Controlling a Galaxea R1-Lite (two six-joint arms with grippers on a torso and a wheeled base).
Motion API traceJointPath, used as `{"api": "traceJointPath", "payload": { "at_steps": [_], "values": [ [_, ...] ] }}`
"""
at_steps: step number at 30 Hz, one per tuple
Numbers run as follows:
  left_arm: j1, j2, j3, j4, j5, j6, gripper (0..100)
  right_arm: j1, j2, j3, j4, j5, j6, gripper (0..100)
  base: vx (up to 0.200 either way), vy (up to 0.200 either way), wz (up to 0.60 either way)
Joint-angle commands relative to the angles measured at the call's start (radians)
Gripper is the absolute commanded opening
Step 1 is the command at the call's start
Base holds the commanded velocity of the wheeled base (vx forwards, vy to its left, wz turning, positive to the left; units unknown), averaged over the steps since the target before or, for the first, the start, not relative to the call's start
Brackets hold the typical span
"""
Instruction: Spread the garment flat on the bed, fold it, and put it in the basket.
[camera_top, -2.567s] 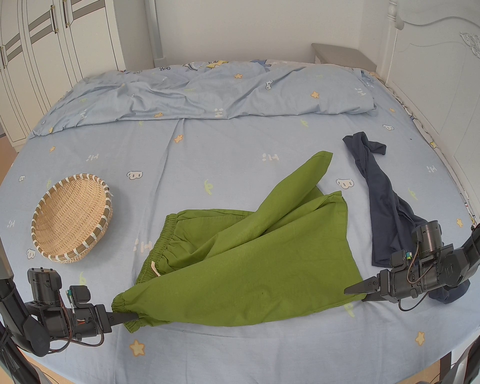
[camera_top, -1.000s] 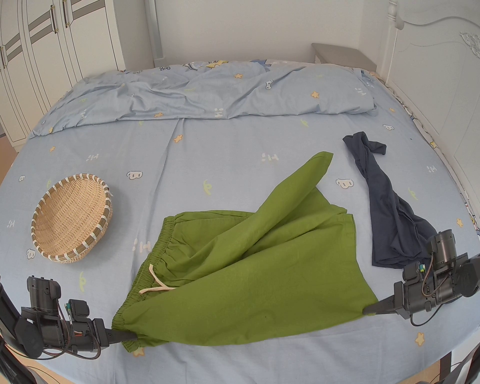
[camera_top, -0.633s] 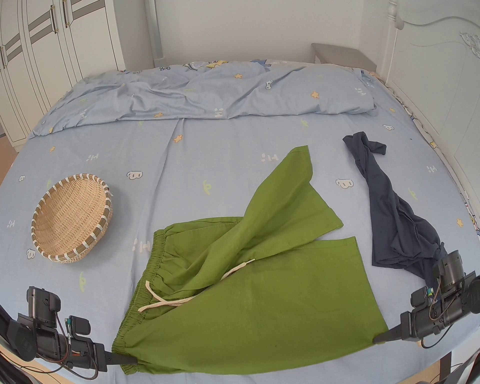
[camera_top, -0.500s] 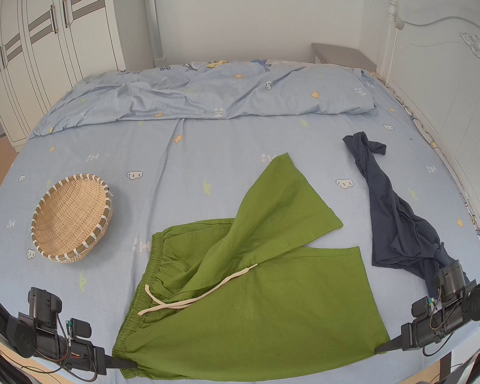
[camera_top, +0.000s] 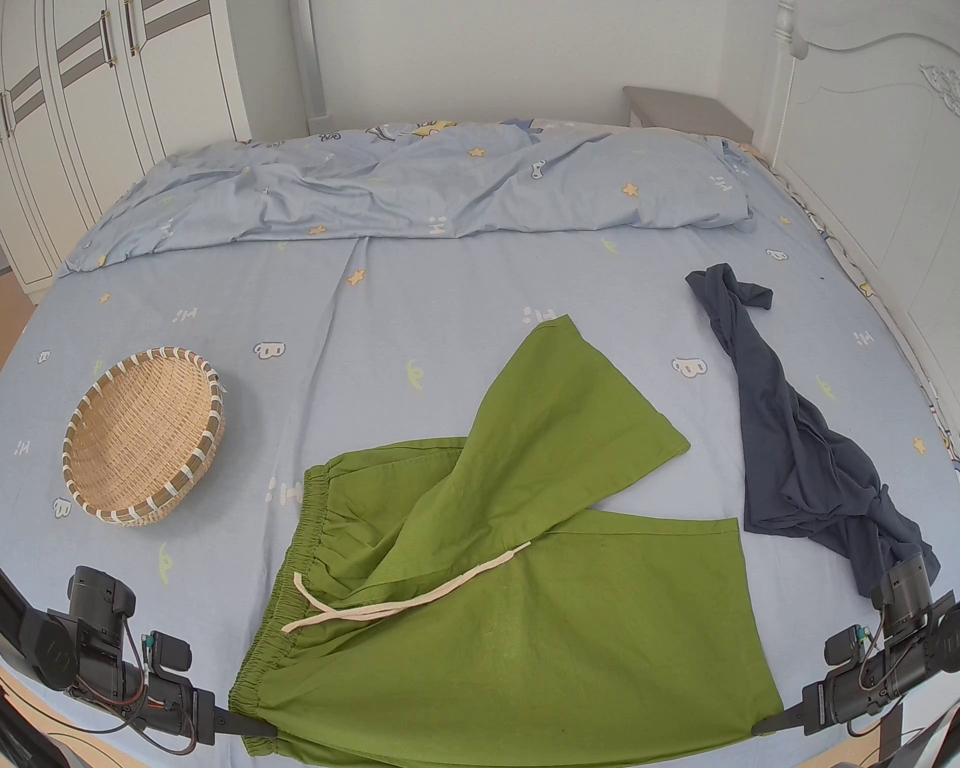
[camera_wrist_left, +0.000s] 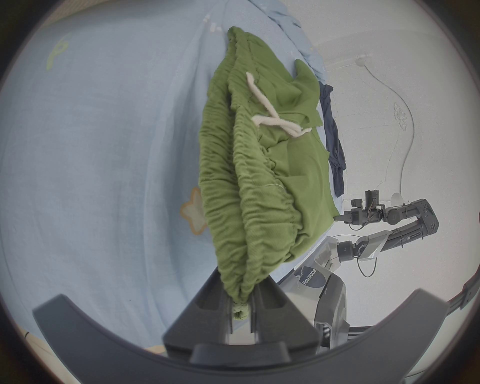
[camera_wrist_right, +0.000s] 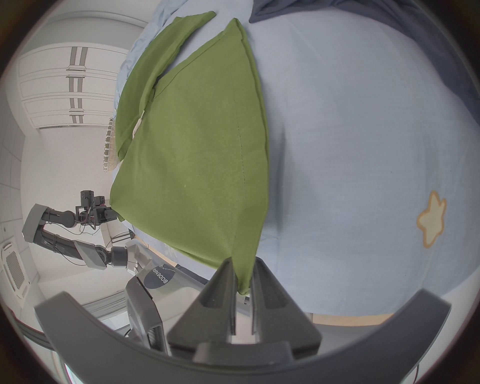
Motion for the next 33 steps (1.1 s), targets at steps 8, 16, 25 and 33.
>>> {"api": "traceJointPath", "payload": {
  "at_steps": [8, 16, 25, 33],
  "values": [
    [0.053, -0.014, -0.129, 0.26, 0.007, 0.038, 0, -0.001, 0.011, 0.047, -0.048, -0.008, -0.005, 0, 0.0, 0.0, 0.0],
    [0.054, -0.017, -0.162, 0.366, 0.013, 0.05, 0, 0.0, 0.011, 0.049, -0.048, -0.006, -0.005, 0, 0.0, 0.0, 0.0],
    [0.042, -0.014, -0.159, 0.389, 0.05, 0.055, 0, 0.002, 0.011, 0.052, -0.047, -0.006, -0.007, 0, 0.0, 0.0, 0.0],
    [0.019, -0.01, -0.146, 0.393, 0.065, 0.064, 100, 0.005, 0.012, 0.052, -0.047, -0.008, -0.007, 0, 0.0, 0.0, 0.0]
  ]
}}
